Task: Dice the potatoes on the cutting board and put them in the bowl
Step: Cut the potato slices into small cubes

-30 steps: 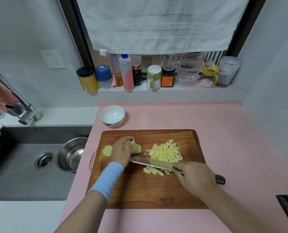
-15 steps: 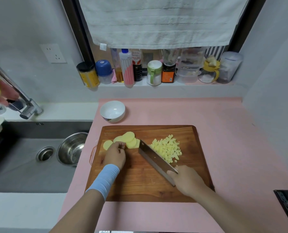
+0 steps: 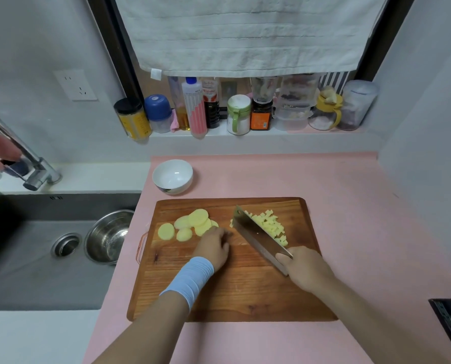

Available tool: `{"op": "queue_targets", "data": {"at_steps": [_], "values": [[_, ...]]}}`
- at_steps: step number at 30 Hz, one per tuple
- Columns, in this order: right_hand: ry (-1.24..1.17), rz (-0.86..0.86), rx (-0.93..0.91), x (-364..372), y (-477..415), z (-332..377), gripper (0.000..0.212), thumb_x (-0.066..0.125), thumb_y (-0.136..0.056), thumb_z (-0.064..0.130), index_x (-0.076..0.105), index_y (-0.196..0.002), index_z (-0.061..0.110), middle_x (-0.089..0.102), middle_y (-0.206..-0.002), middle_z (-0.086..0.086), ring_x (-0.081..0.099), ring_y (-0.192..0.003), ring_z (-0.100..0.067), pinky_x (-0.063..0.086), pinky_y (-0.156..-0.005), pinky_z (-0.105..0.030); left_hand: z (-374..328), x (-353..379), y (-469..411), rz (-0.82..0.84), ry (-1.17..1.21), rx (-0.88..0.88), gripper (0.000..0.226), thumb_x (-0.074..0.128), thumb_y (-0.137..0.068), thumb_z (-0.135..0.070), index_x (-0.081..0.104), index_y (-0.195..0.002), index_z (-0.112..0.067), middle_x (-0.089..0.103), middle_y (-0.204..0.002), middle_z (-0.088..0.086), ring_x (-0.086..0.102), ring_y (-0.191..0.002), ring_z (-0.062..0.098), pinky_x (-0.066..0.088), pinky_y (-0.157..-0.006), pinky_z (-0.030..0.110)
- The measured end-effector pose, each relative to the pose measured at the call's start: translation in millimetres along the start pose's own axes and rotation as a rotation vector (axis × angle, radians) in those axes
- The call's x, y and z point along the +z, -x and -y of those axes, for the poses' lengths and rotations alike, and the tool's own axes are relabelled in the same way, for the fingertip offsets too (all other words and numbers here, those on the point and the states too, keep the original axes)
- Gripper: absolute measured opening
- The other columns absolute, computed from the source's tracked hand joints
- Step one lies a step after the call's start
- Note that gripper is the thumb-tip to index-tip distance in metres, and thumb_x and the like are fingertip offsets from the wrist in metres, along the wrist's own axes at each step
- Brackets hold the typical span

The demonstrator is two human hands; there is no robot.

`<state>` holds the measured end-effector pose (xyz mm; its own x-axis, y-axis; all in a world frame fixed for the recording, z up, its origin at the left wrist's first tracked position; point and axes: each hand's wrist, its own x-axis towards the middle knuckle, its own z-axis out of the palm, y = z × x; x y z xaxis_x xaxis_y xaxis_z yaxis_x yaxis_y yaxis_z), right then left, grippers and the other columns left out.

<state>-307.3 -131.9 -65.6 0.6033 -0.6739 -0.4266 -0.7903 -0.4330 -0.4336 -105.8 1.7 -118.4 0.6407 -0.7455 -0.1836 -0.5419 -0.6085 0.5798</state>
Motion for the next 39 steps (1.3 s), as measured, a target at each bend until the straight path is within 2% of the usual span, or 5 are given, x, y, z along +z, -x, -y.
{"op": "queue_targets", "data": {"at_steps": [5, 13, 24, 31, 39], "values": [[-0.112, 0.042, -0.043, -25, 4, -19, 0.046, 0.050, -0.103, 0.046, 0.063, -0.067, 0.022, 0.067, -0.068, 0.005, 0.064, -0.068, -0.014, 0.048, -0.064, -0.031, -14, 3, -13, 0.002, 0.030, -0.025, 0.050, 0.051, -0.090, -0.005, 0.049, -0.139, -0.015, 0.055, -0.137, 0.005, 0.048, -0.130, 0.024, 0.034, -0.112, 0.030], [-0.168, -0.014, -0.006, -54, 3, -49, 0.044, 0.056, -0.101, 0.039, 0.059, -0.063, 0.016, 0.059, -0.059, 0.006, 0.058, -0.061, -0.015, 0.039, -0.059, -0.030, -46, 14, -28, 0.011, 0.206, -0.038, 0.045, 0.051, -0.094, -0.007, 0.056, -0.137, -0.019, 0.063, -0.132, 0.001, 0.059, -0.120, 0.023, 0.039, -0.099, 0.022], [-0.141, 0.080, -0.080, -18, 8, -15, 0.042, 0.053, -0.101, 0.045, 0.061, -0.066, 0.023, 0.065, -0.068, 0.006, 0.063, -0.068, -0.011, 0.043, -0.059, -0.027, 12, -34, -29, -0.412, 0.123, -0.200, 0.041, 0.049, -0.087, 0.005, 0.066, -0.119, -0.014, 0.061, -0.122, 0.007, 0.048, -0.120, 0.029, 0.040, -0.104, 0.037], [-0.187, 0.080, -0.009, 18, -1, 19, 0.041, 0.047, -0.099, 0.048, 0.063, -0.074, 0.021, 0.068, -0.076, 0.003, 0.066, -0.075, -0.019, 0.054, -0.071, -0.036, 43, -34, -49, -0.043, -0.297, -0.154, 0.065, 0.054, -0.094, -0.022, 0.029, -0.154, -0.021, 0.026, -0.161, 0.002, 0.027, -0.145, 0.027, 0.024, -0.119, 0.037], [-0.109, 0.004, 0.054, -6, -22, -6, 0.041, 0.041, -0.102, 0.051, 0.069, -0.087, 0.025, 0.069, -0.082, 0.007, 0.067, -0.078, -0.015, 0.059, -0.075, -0.036, 49, -32, -50, -0.136, -0.128, -0.105, 0.057, 0.068, -0.090, -0.025, 0.048, -0.143, -0.023, 0.047, -0.144, 0.004, 0.036, -0.133, 0.026, 0.031, -0.113, 0.036]]}}
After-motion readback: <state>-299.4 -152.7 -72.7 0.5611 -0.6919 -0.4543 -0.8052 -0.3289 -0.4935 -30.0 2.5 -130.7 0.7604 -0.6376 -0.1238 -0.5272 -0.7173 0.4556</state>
